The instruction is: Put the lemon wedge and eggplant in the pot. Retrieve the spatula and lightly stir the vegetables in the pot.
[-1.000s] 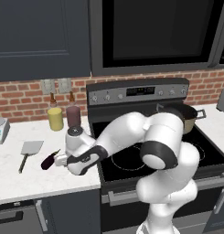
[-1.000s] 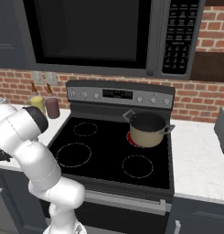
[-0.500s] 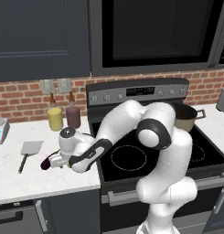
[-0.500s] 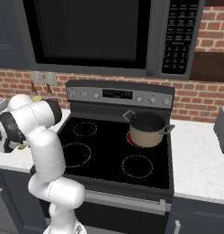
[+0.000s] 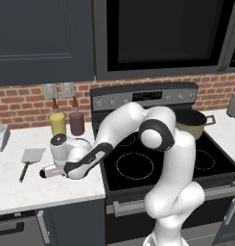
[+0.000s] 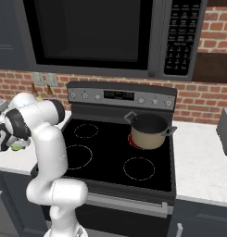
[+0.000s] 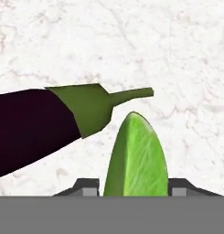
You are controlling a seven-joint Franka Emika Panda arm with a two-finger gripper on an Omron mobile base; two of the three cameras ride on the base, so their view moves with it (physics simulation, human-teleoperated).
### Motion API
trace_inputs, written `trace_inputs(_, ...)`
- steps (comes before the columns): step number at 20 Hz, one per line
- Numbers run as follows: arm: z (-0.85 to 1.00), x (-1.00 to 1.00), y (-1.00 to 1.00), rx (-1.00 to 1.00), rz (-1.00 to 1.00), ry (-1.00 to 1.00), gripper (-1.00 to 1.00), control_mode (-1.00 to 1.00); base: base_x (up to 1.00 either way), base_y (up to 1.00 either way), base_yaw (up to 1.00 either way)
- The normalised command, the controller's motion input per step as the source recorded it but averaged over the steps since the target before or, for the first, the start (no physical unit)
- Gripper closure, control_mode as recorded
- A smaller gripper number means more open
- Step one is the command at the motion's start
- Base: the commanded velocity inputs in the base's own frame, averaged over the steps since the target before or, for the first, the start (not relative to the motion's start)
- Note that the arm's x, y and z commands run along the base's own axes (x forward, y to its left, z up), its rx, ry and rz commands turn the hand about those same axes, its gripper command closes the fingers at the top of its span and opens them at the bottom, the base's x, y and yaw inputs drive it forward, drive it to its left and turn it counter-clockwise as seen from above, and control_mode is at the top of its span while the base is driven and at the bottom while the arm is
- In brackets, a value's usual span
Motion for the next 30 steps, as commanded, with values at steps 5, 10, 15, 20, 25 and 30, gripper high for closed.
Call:
trace_inputs(5, -0.03, -0.14, -0.32, 0.00, -0.08, 0.00, 1.00, -1.00, 0.00, 0.00, 0.00)
trace_inputs(10, 0.01, -0.34, -0.70, 0.05, -0.08, -0.01, 1.00, -1.00, 0.00, 0.00, 0.00)
trace_inputs(15, 0.43, -0.40, -0.90, 0.13, -0.10, -0.03, 1.00, -1.00, 0.00, 0.00, 0.00)
trace_inputs(20, 0.96, -0.34, -1.00, 0.19, -0.11, -0.02, 1.00, -1.00, 0.00, 0.00, 0.00)
trace_inputs(25, 1.00, -0.28, -1.00, 0.21, -0.12, -0.05, 1.00, -1.00, 0.00, 0.00, 0.00)
trace_inputs(30, 0.99, -0.31, -1.00, 0.13, -0.11, -0.15, 1.00, -1.00, 0.00, 0.00, 0.00)
